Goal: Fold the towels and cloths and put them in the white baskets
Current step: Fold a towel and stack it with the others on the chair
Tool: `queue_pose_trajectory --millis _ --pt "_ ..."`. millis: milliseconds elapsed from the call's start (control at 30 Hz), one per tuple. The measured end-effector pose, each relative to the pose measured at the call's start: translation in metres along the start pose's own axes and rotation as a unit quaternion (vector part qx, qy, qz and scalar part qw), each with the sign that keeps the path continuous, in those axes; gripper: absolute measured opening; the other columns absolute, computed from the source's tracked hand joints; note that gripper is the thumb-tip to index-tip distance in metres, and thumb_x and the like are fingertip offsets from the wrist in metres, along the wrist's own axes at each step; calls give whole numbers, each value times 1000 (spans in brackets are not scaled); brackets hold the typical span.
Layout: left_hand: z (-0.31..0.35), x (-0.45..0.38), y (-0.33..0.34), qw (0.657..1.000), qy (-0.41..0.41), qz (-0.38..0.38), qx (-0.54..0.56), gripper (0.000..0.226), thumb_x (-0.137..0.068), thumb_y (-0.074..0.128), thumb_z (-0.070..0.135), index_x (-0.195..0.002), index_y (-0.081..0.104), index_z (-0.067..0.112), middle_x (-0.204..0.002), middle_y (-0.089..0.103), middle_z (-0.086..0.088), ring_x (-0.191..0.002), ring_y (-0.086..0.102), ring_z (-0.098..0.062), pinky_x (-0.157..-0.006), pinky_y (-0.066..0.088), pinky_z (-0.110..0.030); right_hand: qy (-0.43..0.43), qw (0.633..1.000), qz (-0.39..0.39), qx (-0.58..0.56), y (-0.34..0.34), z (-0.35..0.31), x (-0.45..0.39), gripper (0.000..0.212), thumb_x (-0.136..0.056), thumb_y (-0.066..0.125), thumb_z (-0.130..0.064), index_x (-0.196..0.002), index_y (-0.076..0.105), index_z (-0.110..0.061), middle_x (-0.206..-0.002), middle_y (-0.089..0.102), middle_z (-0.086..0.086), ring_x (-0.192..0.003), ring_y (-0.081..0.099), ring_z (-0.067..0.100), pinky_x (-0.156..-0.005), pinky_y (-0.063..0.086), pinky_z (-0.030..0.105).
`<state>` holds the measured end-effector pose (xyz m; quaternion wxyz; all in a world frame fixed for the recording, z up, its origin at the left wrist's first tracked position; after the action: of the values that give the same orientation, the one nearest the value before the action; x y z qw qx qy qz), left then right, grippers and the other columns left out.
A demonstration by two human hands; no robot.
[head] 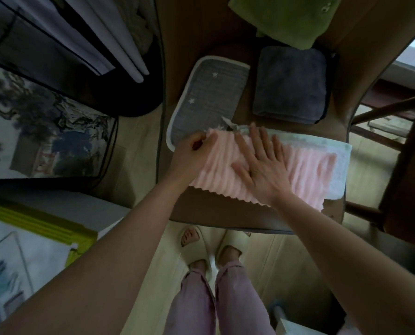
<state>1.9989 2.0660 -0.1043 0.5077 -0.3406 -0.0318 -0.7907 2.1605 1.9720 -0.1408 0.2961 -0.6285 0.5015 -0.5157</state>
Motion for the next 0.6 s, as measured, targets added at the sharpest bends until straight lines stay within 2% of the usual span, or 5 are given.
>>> queue_pose_trajectory --millis 167,333,433,500,600 --pt "6 1 4 999 -27 -7 36 23 -99 50 38 -100 66 21 -87 63 13 -76 56 8 -59 39 -5 3 1000 12 -1 1 1 1 66 -98 13 -61 -154 -9 -33 -162 -17 0 -148 -17 18 -120 -6 45" --pt "5 -4 2 988 59 141 13 21 -100 51 22 -86 63 14 -79 62 7 -71 56 5 -71 46 -12 -1 1000 16 -5 1 1 2 66 -99 16 -58 -154 -9 -31 -162 -16 -1 -148 -17 15 -120 -8 41" --pt "-8 -12 5 982 69 157 -80 18 -102 44 17 -92 60 15 -88 60 2 -82 56 -9 -83 51 -34 -7 1000 14 -6 1 0 0 66 -100 15 -57 -154 -8 -29 -162 -15 -1 -148 -18 14 -120 -11 37" --pt "-4 -12 7 968 103 173 -147 17 -101 42 16 -104 59 12 -101 58 -3 -92 54 -14 -89 48 -38 -18 999 30 -40 -5 -4 -1 64 -100 15 -53 -155 -5 -25 -163 -12 1 -148 -16 13 -120 -11 36" --pt "12 1 9 923 189 245 -231 32 -95 43 14 -124 55 9 -124 55 -13 -113 50 -24 -98 39 -37 -1 986 126 -108 -23 -1 15 61 -102 23 -40 -155 12 -12 -163 2 9 -150 -1 20 -122 0 42"
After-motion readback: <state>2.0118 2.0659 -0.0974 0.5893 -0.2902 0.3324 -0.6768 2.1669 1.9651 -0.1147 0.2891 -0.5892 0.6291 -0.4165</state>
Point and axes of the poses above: each hand's wrist, its own x-axis away from the middle knuckle, its own y-axis out of the palm, z = x × y, the point moved 3 cm from there along -x, towards the middle knuckle
